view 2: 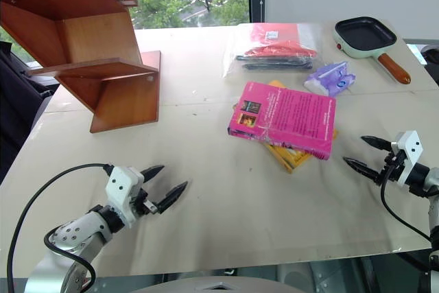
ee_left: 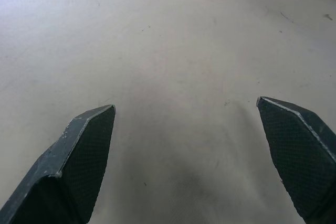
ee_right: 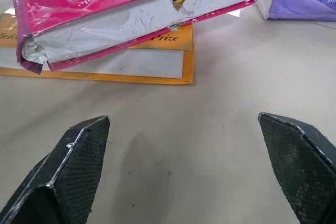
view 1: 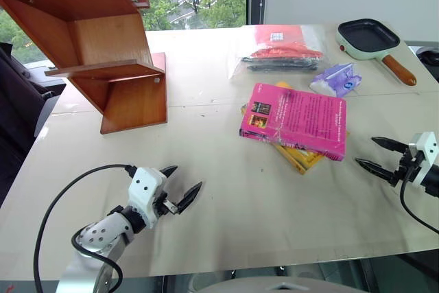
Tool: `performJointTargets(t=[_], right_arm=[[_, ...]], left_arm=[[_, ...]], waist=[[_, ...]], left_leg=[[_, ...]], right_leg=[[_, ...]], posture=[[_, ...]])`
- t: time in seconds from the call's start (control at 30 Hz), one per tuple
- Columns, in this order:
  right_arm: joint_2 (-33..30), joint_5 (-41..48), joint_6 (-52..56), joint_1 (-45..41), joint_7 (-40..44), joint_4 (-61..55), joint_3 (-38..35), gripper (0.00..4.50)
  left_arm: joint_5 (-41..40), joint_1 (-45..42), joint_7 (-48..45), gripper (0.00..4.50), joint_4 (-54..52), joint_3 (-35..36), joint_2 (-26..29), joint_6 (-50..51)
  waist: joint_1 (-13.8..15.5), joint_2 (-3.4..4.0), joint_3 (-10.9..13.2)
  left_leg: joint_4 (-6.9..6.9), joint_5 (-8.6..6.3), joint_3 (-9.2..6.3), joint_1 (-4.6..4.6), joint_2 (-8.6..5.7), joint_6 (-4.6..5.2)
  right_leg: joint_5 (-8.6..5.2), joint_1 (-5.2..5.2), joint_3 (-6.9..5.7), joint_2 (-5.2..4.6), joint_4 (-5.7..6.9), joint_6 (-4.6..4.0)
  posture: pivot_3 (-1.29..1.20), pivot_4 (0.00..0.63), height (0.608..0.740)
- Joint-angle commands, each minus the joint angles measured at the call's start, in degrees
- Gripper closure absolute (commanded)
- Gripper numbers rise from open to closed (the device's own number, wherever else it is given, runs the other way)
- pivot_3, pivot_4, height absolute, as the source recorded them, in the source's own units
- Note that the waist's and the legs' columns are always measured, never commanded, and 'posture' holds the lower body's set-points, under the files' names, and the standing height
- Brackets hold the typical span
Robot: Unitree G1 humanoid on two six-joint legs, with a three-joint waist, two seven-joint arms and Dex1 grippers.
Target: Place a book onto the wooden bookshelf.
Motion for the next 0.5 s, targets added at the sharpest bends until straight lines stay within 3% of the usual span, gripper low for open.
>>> performJointTargets(t=[0.03, 0.5], right_arm=[[-1.27, 1.74, -1.33, 0.27, 1.78, -1.04, -2.39, 0.00], [-1.92, 1.83, -1.50, 1.70, 1.40, -1.56, -2.91, 0.00]], left_arm=[[-0.15, -0.43, -0.13, 0.05, -1.09, 0.77, 0.43, -0.79], [-0.30, -1.95, -2.00, 0.05, 1.27, 1.64, 2.17, -0.80]], waist=[[0.01, 0.00, 0.00], [0.01, 0.01, 0.00]], left_leg=[[0.00, 0.00, 0.00, 0.00, 0.00, 0.00], [0.00, 0.00, -0.01, 0.00, 0.00, 0.00]], right_leg=[[0.00, 0.00, 0.00, 0.00, 0.00, 0.00], [0.00, 0.00, -0.02, 0.00, 0.01, 0.00]], posture=[[0.00, 0.150, 0.740], [0.00, 0.150, 0.740]])
